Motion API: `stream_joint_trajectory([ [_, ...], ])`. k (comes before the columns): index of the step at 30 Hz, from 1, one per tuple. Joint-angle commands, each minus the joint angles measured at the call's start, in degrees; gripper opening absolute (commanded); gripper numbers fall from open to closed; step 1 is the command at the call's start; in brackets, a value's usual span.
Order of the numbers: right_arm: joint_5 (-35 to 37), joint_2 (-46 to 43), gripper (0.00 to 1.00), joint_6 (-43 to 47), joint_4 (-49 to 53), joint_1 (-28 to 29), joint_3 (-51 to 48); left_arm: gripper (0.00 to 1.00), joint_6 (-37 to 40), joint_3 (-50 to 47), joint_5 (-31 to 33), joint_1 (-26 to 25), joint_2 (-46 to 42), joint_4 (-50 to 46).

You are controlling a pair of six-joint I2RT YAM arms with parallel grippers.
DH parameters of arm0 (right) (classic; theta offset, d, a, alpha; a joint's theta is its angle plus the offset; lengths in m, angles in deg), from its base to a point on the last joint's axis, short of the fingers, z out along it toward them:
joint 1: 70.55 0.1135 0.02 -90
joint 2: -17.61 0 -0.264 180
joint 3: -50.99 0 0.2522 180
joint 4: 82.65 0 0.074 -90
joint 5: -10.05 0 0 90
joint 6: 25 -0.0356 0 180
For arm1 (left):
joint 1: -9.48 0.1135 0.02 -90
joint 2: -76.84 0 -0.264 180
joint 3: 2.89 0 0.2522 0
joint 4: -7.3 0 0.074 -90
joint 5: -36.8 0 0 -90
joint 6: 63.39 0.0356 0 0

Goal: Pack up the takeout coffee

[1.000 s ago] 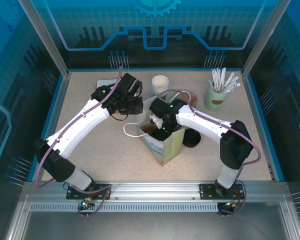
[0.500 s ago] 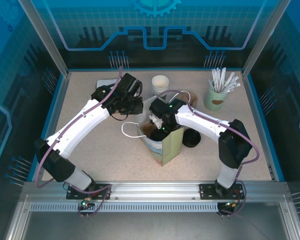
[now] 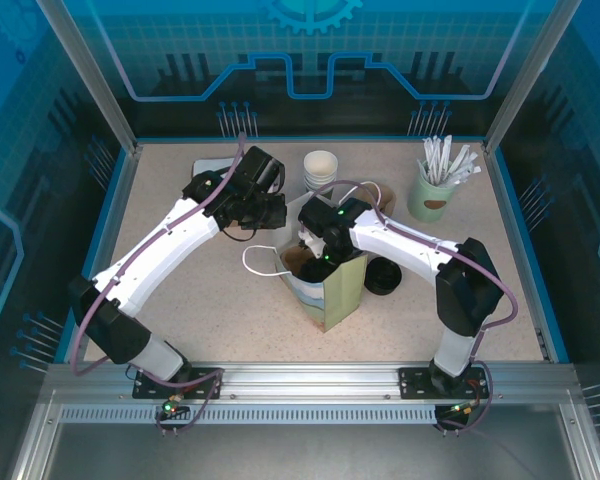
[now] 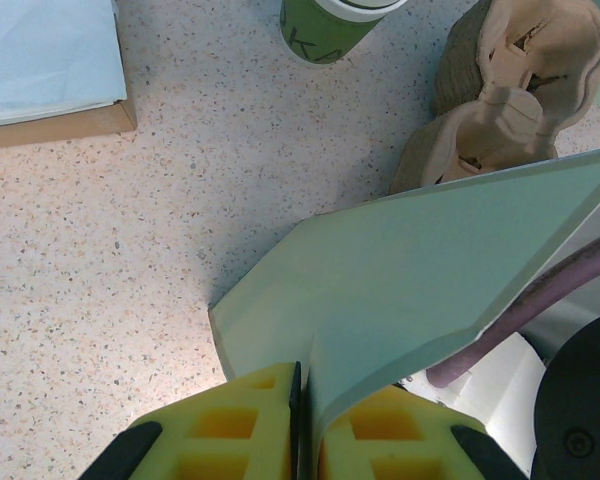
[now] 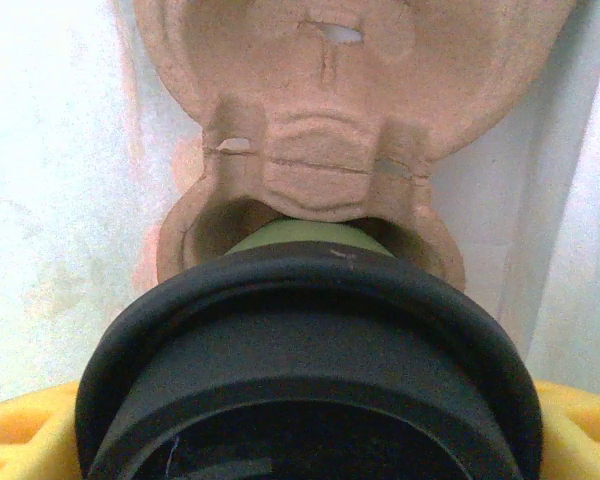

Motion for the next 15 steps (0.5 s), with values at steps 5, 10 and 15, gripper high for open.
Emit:
stream_joint_trajectory([
  [5,4.1,2.2,0.77,0.7,-1.6,-1.0,-1.2,0.13,0.7,0.1,-0.8,0.4,1.0,-1.0],
  [10,4.2,0.2,0.79,0.4,-1.0,-1.0,0.0,0.13,0.7,0.0,-1.2,0.3,0.8,-0.8],
  [15,3.9,-1.6,0.83,0.2,-0.3,-1.0,1.4,0.13,0.8,-0.1,-1.4,0.0,0.7,-0.4],
])
